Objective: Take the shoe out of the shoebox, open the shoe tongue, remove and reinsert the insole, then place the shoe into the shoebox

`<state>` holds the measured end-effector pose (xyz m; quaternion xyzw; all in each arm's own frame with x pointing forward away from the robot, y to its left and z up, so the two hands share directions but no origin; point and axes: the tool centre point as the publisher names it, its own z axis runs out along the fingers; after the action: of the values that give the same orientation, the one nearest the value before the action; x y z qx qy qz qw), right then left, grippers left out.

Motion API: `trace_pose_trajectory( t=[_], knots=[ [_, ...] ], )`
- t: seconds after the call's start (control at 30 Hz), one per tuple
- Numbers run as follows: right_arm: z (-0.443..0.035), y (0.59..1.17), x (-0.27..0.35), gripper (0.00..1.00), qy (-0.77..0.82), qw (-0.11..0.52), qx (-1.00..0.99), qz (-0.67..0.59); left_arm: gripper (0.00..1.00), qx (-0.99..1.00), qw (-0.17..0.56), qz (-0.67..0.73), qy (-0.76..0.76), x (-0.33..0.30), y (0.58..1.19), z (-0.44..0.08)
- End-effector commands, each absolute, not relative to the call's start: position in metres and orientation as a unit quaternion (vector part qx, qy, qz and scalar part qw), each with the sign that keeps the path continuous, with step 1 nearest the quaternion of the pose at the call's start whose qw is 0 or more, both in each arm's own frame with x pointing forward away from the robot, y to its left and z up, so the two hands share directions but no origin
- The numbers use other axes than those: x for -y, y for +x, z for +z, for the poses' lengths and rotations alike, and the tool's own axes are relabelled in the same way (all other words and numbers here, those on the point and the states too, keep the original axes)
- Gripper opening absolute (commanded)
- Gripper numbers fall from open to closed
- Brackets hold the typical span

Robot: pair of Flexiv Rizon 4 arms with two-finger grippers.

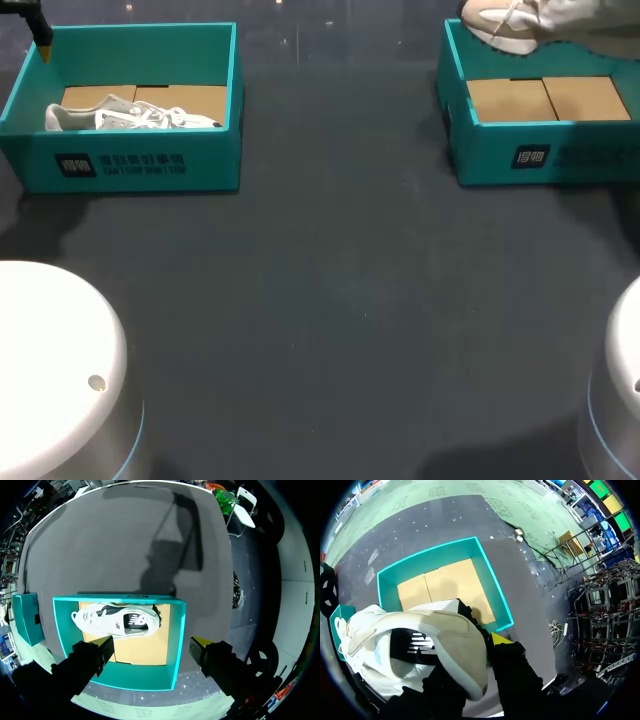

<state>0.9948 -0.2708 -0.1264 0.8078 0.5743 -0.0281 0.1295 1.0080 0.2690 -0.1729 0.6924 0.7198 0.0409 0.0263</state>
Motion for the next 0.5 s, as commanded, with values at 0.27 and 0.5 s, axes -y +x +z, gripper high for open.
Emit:
trace_pose_trajectory(
  t=[0.27,0.5],
  knots=[
    [-0.1286,0.9449,0.2561,0.00,0.800,0.161,-0.578,0.001,1.00,-0.719,0.027,0.042,0.693,-0.2694,1.0069,-0.1727],
    [-0.1291,0.9388,0.2504,0.00,0.800,0.162,-0.578,0.000,1.00,-0.719,0.027,0.042,0.693,-0.2694,1.0069,-0.1727]
  ],
)
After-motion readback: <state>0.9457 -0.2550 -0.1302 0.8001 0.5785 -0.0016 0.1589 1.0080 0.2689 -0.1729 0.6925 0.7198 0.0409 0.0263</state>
